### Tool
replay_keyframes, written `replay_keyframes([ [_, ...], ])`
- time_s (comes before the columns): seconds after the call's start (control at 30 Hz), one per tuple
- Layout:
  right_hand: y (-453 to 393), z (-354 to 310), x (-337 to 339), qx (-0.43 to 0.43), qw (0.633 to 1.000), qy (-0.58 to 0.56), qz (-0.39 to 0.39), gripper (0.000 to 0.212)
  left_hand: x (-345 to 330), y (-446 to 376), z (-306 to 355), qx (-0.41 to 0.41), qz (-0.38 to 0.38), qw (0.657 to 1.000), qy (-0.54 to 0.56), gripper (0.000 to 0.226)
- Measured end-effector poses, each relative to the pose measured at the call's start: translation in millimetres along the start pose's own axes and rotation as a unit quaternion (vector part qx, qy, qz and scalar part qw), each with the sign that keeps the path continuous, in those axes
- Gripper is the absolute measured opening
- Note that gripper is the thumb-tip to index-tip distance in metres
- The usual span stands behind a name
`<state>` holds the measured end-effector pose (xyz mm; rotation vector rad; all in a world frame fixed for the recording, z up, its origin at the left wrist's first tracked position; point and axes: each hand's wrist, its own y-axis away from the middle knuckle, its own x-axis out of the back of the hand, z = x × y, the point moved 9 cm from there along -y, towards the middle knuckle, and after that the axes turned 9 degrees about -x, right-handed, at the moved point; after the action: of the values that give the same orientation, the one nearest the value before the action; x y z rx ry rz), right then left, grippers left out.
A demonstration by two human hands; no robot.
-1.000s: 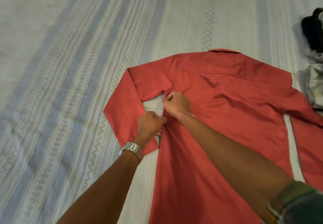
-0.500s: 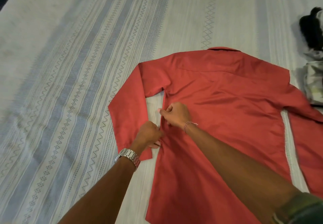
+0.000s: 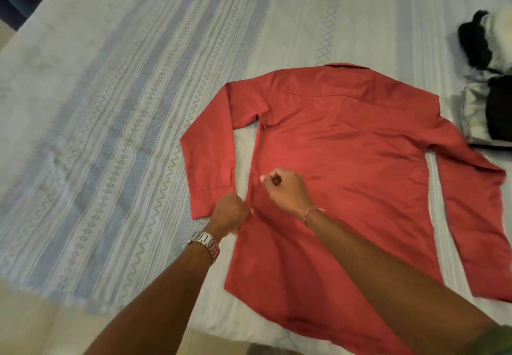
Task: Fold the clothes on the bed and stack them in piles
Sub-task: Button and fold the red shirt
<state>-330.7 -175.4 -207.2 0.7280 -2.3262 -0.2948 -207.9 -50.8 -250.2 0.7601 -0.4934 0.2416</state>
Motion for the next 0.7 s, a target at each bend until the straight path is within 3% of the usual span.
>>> replay_keyframes([
  [0.13,61,10,-45,0.027,0.987,0.074,-0.139,0.02,-4,25,-19,0.027,0.006,0.993,0.117,0.022],
  [0.2,84,17,-61,0.023,0.981,0.084,-0.172,0.012,-11,38,-26,0.022,-0.002,0.989,0.146,0.02],
  [0.33,120,27,-70,0.004,0.984,0.13,-0.12,0.026,-17,64,-38,0.009,0.014,0.993,0.116,0.019],
  [0.5,175,22,-99,0.083,0.953,0.288,-0.04,0.061,-20,79,-52,-0.001,0.014,0.996,0.088,0.02],
  [0.57,192,20,-114,0.106,0.935,0.337,-0.019,0.053,-19,79,-58,0.008,0.02,0.995,0.102,0.016],
  [0.7,205,17,-136,0.158,0.933,0.321,-0.038,0.031,-13,71,-71,0.0,0.036,0.996,0.076,0.011],
])
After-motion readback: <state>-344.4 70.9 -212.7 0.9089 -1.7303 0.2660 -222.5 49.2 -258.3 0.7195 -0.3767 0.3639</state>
